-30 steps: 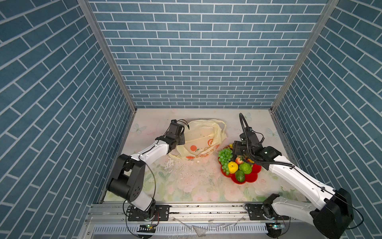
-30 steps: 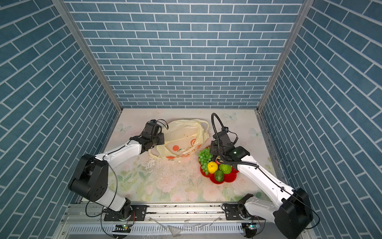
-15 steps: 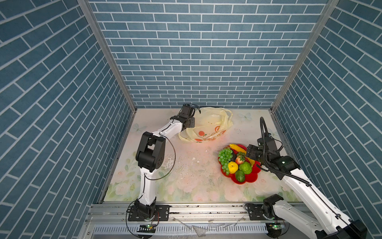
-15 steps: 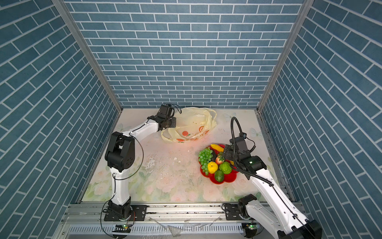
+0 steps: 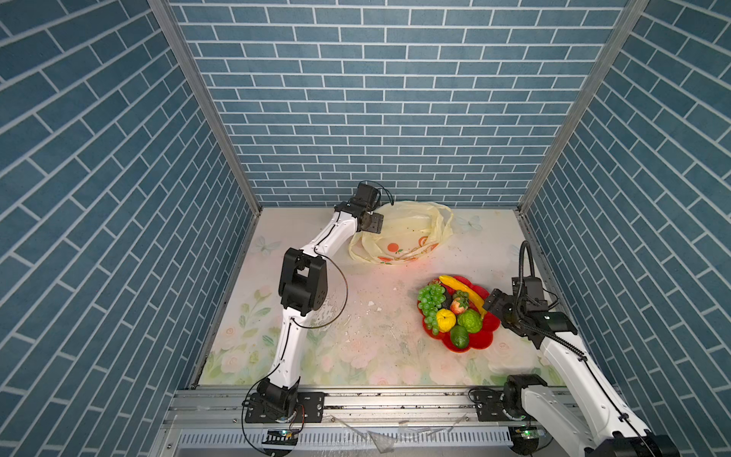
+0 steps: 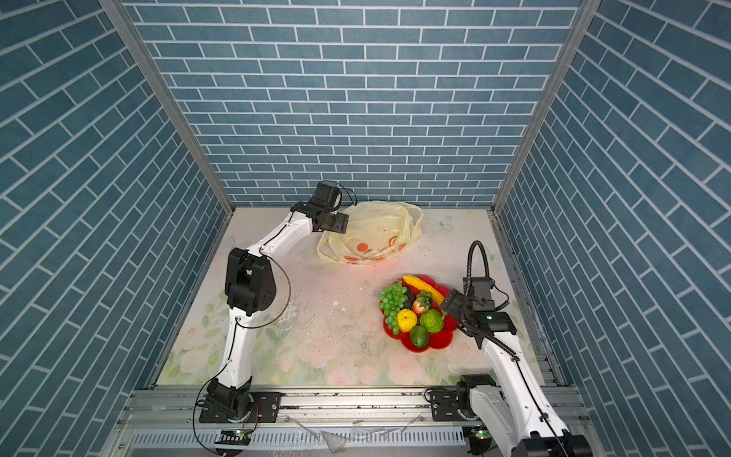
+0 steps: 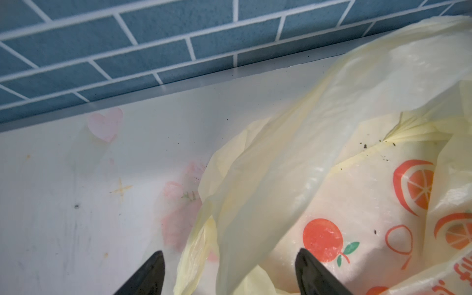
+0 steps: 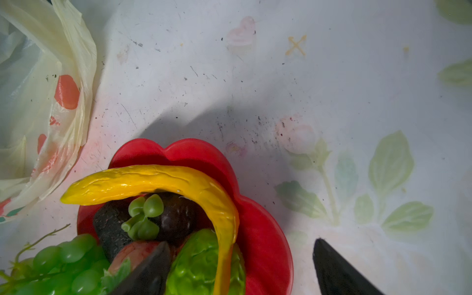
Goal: Take fruits out of the plastic bag
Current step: Move the plate to the center of the table.
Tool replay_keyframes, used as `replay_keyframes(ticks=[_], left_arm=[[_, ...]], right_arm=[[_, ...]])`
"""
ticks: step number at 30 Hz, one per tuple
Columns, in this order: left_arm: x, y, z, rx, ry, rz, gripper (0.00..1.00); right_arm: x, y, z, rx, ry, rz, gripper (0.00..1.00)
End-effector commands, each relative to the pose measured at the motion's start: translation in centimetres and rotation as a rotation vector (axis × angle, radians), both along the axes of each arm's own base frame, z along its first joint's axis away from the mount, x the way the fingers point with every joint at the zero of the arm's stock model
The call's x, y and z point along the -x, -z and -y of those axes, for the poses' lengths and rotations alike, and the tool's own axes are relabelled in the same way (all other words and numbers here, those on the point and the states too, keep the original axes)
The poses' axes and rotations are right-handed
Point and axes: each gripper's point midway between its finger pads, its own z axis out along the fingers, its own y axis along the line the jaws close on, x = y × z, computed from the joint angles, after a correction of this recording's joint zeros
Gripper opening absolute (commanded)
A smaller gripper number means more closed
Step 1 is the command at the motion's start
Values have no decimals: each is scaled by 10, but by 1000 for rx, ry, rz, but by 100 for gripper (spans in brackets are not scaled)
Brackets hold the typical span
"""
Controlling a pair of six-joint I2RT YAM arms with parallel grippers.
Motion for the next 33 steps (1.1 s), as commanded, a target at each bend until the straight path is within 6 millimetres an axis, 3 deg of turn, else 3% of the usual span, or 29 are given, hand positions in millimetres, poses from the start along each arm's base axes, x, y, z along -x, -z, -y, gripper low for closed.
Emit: replay_keyframes(ticks=[1, 7, 10, 18, 25, 33], left_arm=[[29, -23, -10, -7, -31, -66, 88], [81, -53, -28, 120, -113, -23, 95], [111, -58, -40, 227, -165, 54, 96], [175, -47, -72, 316, -223, 189, 99], [207, -33, -93, 306, -246, 215, 99], [225, -14, -105, 264, -254, 195, 99]], right_arm=[[0, 4, -1, -107, 44, 27, 90], [-10, 11, -8, -243, 21, 94, 92], [-15, 16, -10, -275, 10, 102, 92], [-25, 22, -19, -326, -30, 113, 86], [-26, 29, -31, -370, -51, 91, 82], [-33, 29, -55, -351, -99, 80, 81]])
